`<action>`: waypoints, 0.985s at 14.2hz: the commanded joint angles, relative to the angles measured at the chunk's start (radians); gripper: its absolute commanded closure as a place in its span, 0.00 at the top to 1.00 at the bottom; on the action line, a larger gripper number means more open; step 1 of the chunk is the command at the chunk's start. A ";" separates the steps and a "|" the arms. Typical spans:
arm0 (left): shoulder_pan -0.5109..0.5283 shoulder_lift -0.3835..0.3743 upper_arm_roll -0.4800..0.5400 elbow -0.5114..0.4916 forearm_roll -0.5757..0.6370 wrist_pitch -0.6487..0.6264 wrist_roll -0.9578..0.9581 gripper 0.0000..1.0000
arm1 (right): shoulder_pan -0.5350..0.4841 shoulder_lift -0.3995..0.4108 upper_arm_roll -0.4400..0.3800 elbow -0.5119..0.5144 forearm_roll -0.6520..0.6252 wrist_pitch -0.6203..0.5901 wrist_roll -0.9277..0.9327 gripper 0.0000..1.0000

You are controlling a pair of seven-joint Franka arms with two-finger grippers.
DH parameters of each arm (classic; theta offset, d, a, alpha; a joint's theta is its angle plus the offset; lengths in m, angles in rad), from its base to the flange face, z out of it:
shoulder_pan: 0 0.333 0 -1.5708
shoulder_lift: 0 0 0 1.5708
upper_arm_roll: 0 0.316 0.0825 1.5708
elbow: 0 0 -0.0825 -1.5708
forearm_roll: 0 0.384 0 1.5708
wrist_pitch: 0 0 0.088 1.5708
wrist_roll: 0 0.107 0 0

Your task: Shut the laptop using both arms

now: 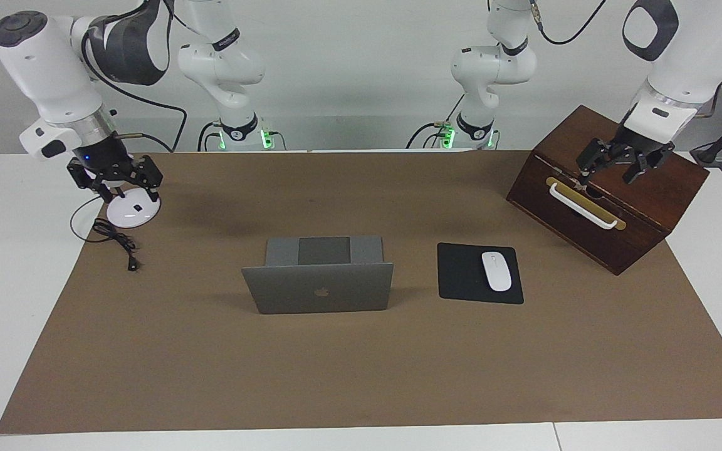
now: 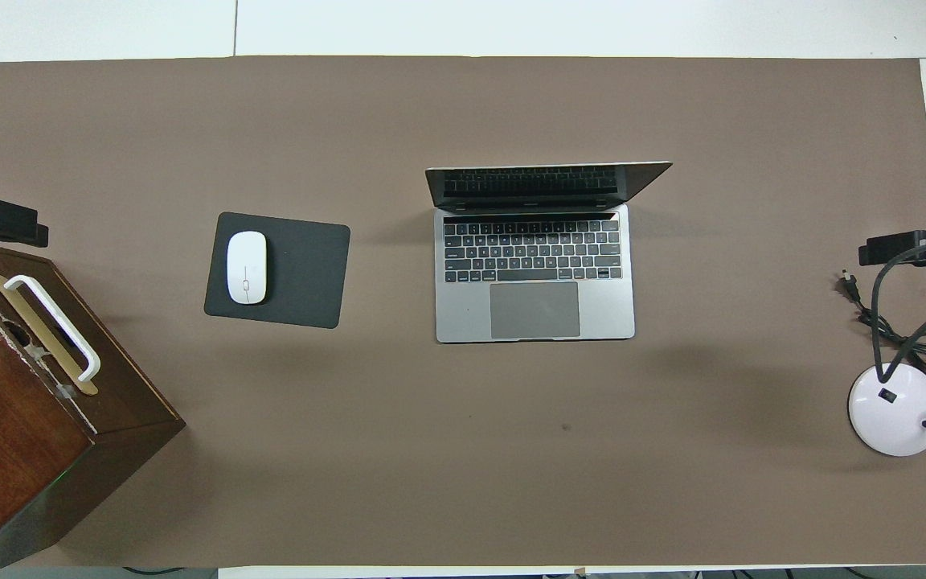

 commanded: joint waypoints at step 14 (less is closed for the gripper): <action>0.009 0.007 0.000 0.022 -0.012 -0.024 -0.008 1.00 | -0.021 0.009 0.007 -0.038 -0.051 0.148 -0.083 1.00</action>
